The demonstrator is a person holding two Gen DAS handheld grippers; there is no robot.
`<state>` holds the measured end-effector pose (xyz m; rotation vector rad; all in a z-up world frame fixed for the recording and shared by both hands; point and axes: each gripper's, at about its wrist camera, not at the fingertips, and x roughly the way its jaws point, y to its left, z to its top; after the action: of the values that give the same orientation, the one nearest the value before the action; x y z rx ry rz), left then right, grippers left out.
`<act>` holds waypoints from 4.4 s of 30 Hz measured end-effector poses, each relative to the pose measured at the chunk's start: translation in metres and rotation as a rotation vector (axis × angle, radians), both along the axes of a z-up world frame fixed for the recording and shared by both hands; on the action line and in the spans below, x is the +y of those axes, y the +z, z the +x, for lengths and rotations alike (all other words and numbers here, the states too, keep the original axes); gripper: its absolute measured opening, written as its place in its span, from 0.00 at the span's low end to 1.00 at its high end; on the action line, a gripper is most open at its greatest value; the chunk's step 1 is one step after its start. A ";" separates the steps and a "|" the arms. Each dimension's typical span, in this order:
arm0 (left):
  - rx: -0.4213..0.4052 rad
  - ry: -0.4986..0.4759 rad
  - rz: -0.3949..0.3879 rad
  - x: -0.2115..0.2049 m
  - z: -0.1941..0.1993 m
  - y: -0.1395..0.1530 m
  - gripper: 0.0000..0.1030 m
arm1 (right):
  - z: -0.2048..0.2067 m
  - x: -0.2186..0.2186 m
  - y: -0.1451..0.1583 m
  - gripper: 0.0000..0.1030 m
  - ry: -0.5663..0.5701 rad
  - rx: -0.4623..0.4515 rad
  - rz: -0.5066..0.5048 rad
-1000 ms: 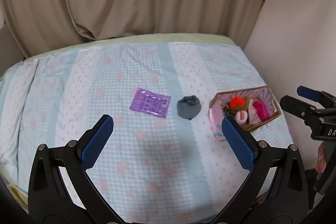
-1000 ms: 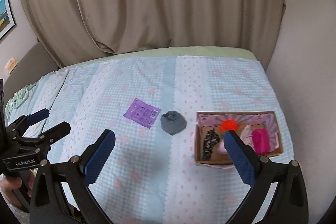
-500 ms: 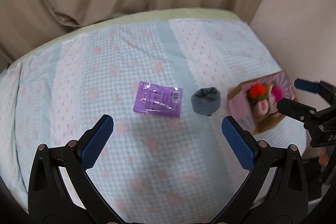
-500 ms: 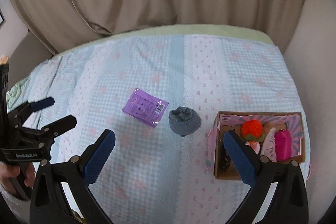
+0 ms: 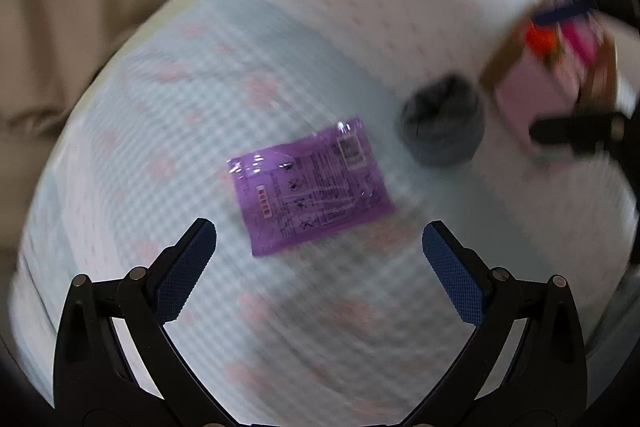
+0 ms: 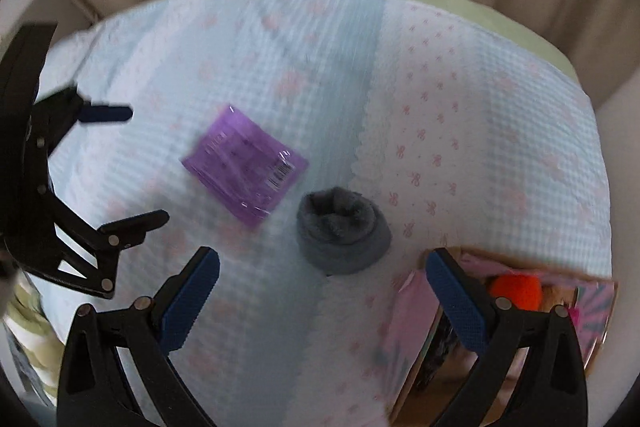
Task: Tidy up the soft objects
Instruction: 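Grasp the purple packet with the left tool while the right tool grasps the grey fuzzy sock, then carry packet and grey sock into the pink box and open both tools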
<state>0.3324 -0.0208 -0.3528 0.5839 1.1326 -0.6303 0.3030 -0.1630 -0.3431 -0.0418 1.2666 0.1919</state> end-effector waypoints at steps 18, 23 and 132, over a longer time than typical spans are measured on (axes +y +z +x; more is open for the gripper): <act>0.056 -0.749 0.384 -0.058 0.042 -0.156 1.00 | 0.052 -0.001 -0.115 1.00 0.199 0.213 -0.063; 0.166 -0.800 0.351 -0.064 0.063 -0.162 1.00 | 0.060 0.000 -0.139 1.00 0.203 0.275 -0.046; 0.162 0.067 0.029 -0.339 -0.107 0.002 1.00 | -0.129 -0.341 -0.005 1.00 -0.455 0.055 0.151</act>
<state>0.2258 -0.3599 -0.3504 0.5243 1.3096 -0.6129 0.1735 -0.5040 -0.3482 0.3809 1.2802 -0.1055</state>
